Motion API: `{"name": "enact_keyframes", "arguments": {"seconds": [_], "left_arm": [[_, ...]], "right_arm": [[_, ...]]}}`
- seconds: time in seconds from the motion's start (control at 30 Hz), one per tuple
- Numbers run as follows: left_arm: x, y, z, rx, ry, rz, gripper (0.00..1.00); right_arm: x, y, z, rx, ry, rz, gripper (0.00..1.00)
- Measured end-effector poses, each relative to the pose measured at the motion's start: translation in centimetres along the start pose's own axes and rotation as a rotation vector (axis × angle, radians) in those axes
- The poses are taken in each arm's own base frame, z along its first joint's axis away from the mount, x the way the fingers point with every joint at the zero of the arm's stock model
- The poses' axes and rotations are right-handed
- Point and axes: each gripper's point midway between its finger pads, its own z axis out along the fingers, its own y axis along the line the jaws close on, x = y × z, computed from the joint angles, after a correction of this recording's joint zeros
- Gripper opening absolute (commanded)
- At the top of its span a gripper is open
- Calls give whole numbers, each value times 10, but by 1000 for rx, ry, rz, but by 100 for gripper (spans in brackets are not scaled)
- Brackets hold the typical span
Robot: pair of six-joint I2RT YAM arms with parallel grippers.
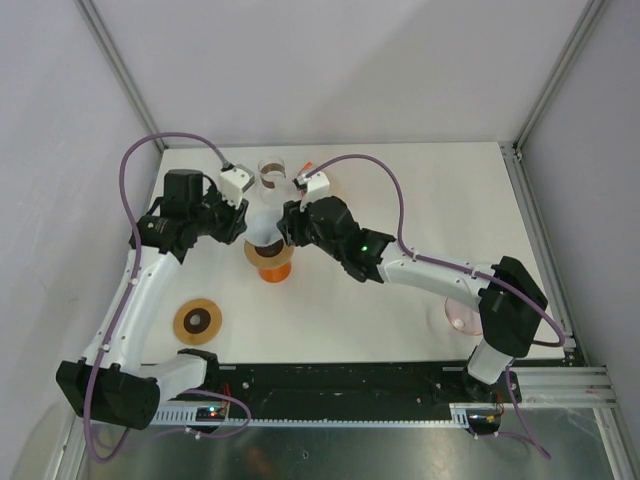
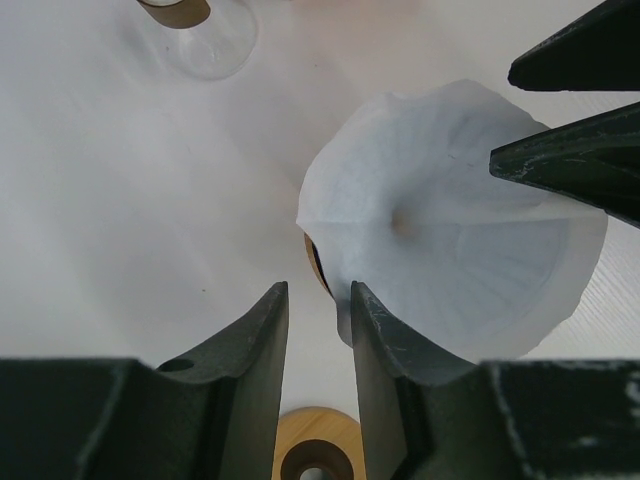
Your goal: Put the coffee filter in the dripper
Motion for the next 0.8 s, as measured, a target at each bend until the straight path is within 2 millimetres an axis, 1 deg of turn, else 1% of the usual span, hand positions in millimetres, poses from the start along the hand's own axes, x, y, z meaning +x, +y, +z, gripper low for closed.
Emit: {"name": "enact_keyframes", "arguments": {"seconds": [0.1,0.23,0.4,0.53,0.8], "left_arm": [[2,-1,3,6,4,-2,37],[2,-1,4,10,6,-3,43],[-1,-1,3,13,-1,-3,47],[-9,-1,0,14,-22,3,50],[-20,2,-5,4,-48,11,55]], "right_arm": [[-1,0,0,-1,0,0,47],[-2,0,0,-4,1,1,49],[-4,-1,1,-9,4,0,52],[-13,3,1,-21,-6,-7,54],[-42,17,1,-55,-51,-24,58]]}}
